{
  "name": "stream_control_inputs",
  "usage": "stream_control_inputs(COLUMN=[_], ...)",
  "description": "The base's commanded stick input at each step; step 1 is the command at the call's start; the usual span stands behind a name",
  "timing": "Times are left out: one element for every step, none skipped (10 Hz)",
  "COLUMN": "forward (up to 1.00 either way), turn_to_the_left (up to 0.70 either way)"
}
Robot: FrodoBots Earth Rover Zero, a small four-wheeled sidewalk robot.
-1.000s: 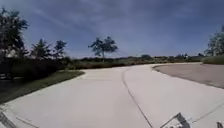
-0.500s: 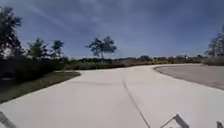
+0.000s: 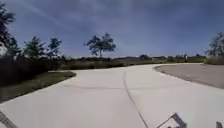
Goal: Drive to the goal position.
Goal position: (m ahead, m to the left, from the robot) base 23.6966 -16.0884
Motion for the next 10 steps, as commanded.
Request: stream_control_inputs(forward=[0.85,0.85,0.85,0.85,0.85,0.85,0.85,0.85,0.85,0.85], turn_to_the_left=[0.00,0.00,0.00,0.00,0.00,-0.06,-0.20,-0.34,-0.14,0.00])
